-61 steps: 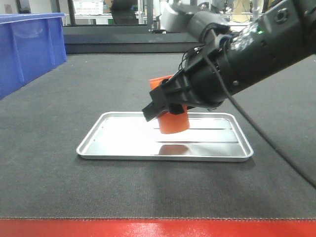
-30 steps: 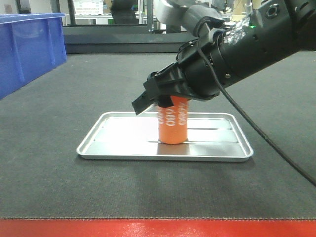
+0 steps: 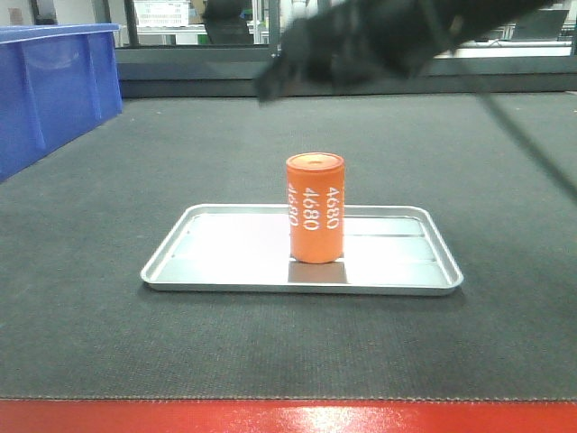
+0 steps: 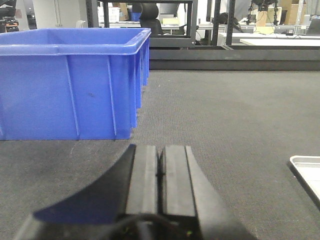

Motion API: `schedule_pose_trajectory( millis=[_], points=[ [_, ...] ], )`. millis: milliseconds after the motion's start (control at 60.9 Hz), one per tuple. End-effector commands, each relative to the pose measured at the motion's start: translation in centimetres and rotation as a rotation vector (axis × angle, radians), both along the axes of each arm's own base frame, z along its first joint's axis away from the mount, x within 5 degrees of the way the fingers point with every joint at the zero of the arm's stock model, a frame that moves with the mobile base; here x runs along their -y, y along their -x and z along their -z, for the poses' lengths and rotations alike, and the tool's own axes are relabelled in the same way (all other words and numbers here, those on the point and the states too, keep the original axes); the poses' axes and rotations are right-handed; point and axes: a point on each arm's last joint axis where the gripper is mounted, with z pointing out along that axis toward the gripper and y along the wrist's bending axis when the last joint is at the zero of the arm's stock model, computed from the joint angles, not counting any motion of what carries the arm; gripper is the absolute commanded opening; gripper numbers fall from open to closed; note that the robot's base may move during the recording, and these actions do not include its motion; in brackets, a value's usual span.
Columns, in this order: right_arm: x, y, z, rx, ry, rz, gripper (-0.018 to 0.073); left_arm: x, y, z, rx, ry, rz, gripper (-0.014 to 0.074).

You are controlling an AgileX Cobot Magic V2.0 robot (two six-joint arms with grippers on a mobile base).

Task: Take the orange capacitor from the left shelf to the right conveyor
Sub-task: 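Open the right gripper and raise it away from the cylinder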

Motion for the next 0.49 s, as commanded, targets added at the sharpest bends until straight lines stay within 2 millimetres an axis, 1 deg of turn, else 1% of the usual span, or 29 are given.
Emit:
schedule_pose_trajectory(
  millis=[0,49,66,82,98,115,131,148,164,197,230,345,476],
  points=[
    [0.7,1.3,-4.3,0.086,-0.113,0.007,0.0509,0.0,0.0,-1.0,0.087,0.012,-0.002,-0.0105],
    [1.1,1.9,-5.3,0.1,-0.139,0.017,0.0382,0.0,0.0,-1.0,0.087,0.012,-0.002,-0.0105],
    [1.2,2.1,-5.6,0.107,-0.148,0.021,0.0317,0.0,0.0,-1.0,0.087,0.012,-0.002,-0.0105],
    [1.3,2.3,-5.8,0.111,-0.154,0.022,0.0272,0.0,0.0,-1.0,0.087,0.012,-0.002,-0.0105],
    [1.5,2.5,-6.2,0.121,-0.161,0.023,0.0202,0.0,0.0,-1.0,0.087,0.012,-0.002,-0.0105],
    [1.5,2.7,-6.4,0.128,-0.165,0.022,0.0155,0.0,0.0,-1.0,0.087,0.012,-0.002,-0.0105],
    [1.6,2.8,-6.6,0.134,-0.168,0.022,0.0085,0.0,0.0,-1.0,0.087,0.012,-0.002,-0.0105],
    [1.7,3.0,-6.8,0.14,-0.172,0.022,0.004,0.0,0.0,-1.0,0.087,0.012,-0.002,-0.0105],
    [1.8,3.2,-7.1,0.149,-0.176,0.022,0.0033,0.0,0.0,-1.0,0.087,0.012,-0.002,-0.0105],
    [2.0,3.5,-7.6,0.163,-0.184,0.022,0.0076,0.0,0.0,-1.0,0.087,0.012,-0.002,-0.0105],
    [2.1,3.7,-7.9,0.173,-0.189,0.022,0.0088,0.0,0.0,-1.0,0.087,0.012,-0.002,-0.0105],
    [2.7,4.6,-9.0,0.207,-0.203,0.033,0.005,0.0,0.0,-1.0,0.087,0.012,-0.002,-0.0105],
    [2.8,4.6,-9.0,0.21,-0.2,0.042,0.0046,0.0,0.0,-1.0,0.087,0.012,-0.002,-0.0105]
  ],
)
